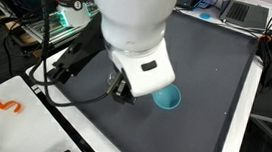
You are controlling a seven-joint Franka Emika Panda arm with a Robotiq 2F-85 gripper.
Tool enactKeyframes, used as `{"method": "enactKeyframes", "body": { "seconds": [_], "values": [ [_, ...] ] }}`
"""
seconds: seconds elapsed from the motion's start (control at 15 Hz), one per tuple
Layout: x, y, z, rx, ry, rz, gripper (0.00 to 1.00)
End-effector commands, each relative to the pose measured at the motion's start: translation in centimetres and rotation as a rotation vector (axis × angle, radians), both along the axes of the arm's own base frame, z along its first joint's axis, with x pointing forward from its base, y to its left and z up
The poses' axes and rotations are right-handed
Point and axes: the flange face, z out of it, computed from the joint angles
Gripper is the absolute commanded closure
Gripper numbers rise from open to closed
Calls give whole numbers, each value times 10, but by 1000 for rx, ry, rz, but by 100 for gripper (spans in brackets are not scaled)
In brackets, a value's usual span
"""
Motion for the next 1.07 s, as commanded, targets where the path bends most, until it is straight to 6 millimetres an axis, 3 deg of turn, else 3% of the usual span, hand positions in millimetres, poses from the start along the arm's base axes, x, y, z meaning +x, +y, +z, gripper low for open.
{"method": "enactKeyframes", "body": {
  "seconds": [0.0, 0.4, 1.0],
  "values": [
    [-10, -26, -5, 132, -14, 21, 72],
    [-31, -51, -8, 271, -69, 40, 72],
    [-53, -63, -18, 350, -118, 88, 72]
  ]
}}
